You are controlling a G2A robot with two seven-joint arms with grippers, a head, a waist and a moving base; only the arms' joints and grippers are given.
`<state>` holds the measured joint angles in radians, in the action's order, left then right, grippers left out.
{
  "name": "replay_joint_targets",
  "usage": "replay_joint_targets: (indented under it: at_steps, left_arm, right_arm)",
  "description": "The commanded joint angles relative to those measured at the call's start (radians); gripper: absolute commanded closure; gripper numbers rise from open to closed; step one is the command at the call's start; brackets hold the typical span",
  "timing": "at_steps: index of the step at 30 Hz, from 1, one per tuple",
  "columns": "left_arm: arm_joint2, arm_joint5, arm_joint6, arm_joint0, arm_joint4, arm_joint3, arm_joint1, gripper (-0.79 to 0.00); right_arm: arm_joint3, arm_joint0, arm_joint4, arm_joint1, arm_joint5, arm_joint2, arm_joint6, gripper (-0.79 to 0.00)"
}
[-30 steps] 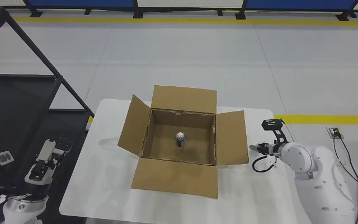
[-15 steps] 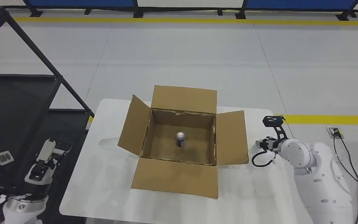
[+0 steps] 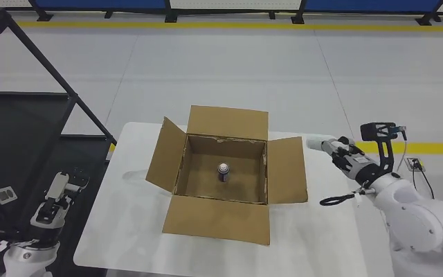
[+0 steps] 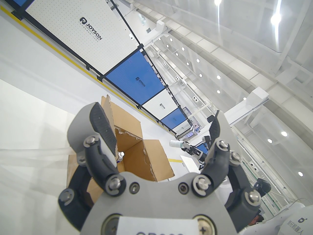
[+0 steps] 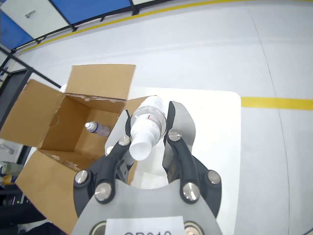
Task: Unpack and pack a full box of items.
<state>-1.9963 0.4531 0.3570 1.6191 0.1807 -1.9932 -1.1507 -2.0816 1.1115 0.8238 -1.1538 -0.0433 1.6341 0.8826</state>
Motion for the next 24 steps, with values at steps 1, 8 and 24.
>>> replay_joint_targets:
  at_steps: [1, 8, 24]
  left_arm:
    - [0.0, 0.0, 0.0, 0.0, 0.0, 0.0, 0.0, -0.785]
    - [0.0, 0.0, 0.0, 0.0, 0.0, 0.0, 0.0, -0.785]
    - [0.0, 0.0, 0.0, 0.0, 0.0, 0.0, 0.0, -0.785]
  right_arm:
    - [-0.027, -0.021, 0.003, 0.0, 0.033, -0.068, 0.039, 0.0]
    - [0.147, -0.24, 0.108, -0.02, 0.076, -0.409, 0.183, 0.0]
    - [0.712, -0.614, 0.145, -0.156, -0.054, -0.862, 0.193, 0.0]
